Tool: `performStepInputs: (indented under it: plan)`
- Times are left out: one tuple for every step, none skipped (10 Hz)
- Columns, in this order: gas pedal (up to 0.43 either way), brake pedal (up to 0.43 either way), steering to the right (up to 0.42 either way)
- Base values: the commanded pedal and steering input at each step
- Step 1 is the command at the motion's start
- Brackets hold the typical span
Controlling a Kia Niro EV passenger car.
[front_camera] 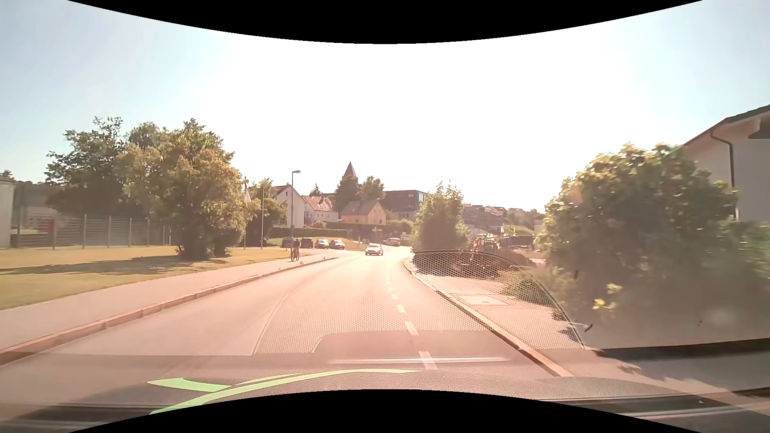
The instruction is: Follow the waypoints while adhering to traffic rules and regulations
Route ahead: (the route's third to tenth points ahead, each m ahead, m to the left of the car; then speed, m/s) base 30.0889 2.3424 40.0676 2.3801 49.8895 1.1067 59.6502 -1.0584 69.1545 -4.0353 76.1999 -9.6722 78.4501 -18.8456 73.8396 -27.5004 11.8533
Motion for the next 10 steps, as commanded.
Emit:
performStepInputs:
  plan:
    - [0.0,0.091,-0.01]
    - [0.0,0.085,-0.01]
    - [0.0,0.091,-0.009]
    - [0.0,0.091,-0.009]
    - [0.0,0.098,-0.009]
    - [0.0,0.104,-0.009]
    - [0.0,0.104,-0.007]
    - [0.0,0.104,-0.005]
    - [0.0,0.098,-0.004]
    - [0.0,0.098,-0.002]
